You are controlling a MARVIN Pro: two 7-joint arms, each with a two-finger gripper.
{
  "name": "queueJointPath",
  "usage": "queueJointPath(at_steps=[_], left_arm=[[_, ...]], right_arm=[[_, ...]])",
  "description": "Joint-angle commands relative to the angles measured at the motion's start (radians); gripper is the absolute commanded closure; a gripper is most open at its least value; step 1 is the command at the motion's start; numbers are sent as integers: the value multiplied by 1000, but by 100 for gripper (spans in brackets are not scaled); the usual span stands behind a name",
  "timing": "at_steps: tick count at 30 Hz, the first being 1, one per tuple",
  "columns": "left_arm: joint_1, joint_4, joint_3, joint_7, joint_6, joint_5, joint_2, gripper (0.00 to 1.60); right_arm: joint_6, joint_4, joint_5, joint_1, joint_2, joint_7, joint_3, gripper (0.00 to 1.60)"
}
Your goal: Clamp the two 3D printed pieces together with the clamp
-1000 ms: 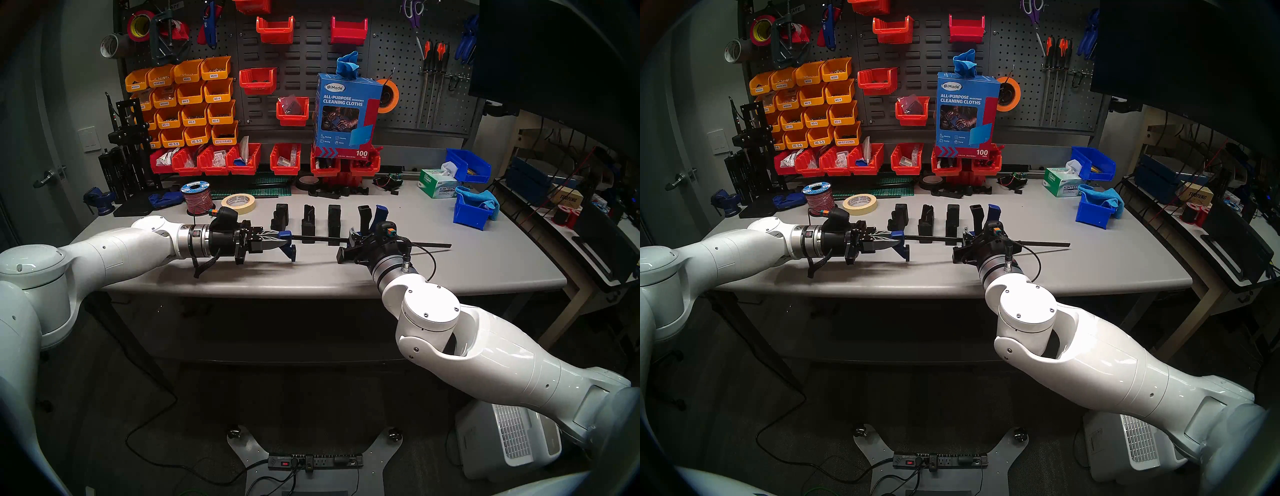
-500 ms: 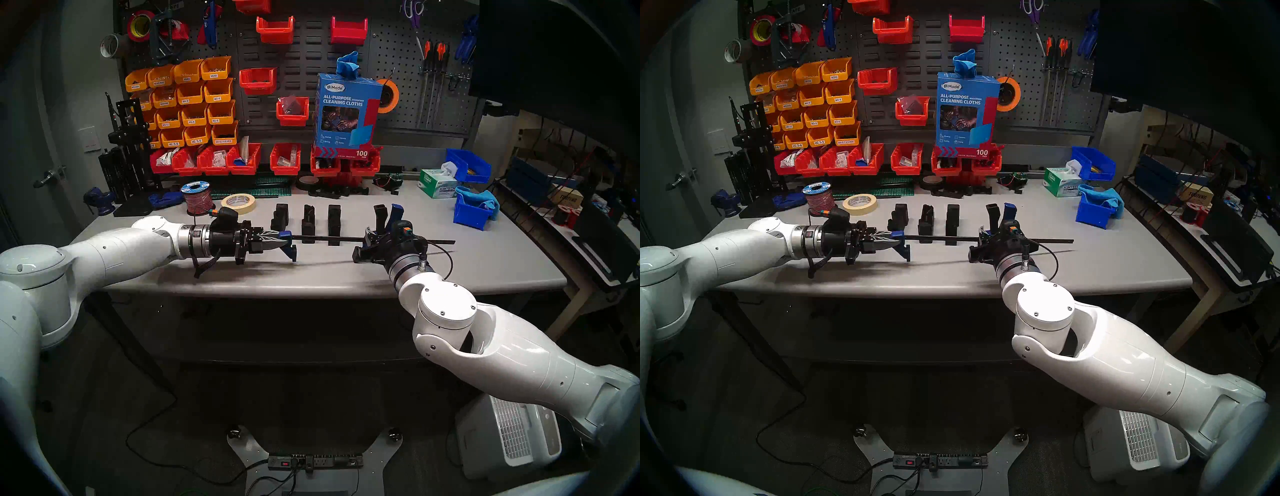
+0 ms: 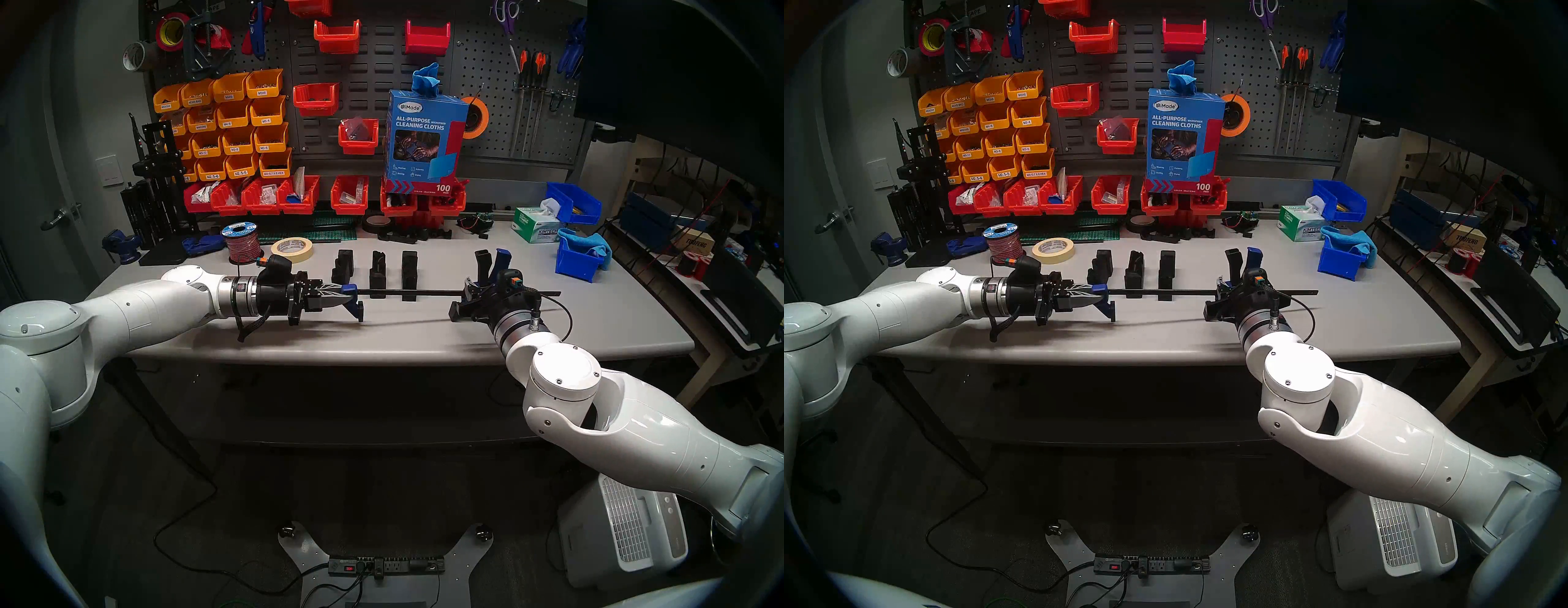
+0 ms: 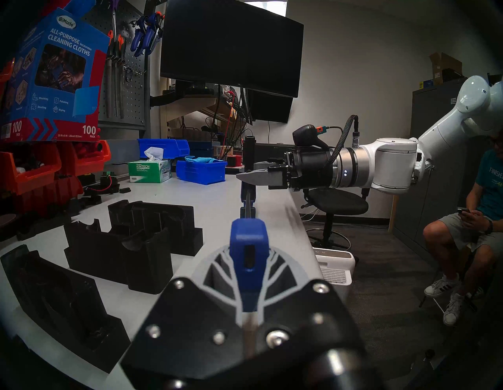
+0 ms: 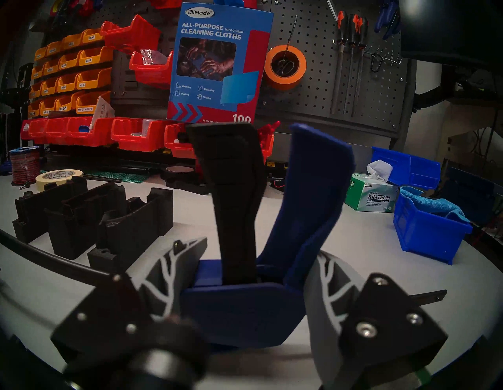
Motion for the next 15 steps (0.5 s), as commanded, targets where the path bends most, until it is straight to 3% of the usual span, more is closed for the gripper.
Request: queueJointPath(at_steps=[1, 15], left_arm=[[-12, 0, -9, -60, 1, -1, 8, 160], [-11, 1, -11, -60, 2, 1, 8, 160]], right_arm=[[9, 0, 2, -2, 64, -28, 36, 160], [17, -4, 11, 2, 94, -14, 59, 160]])
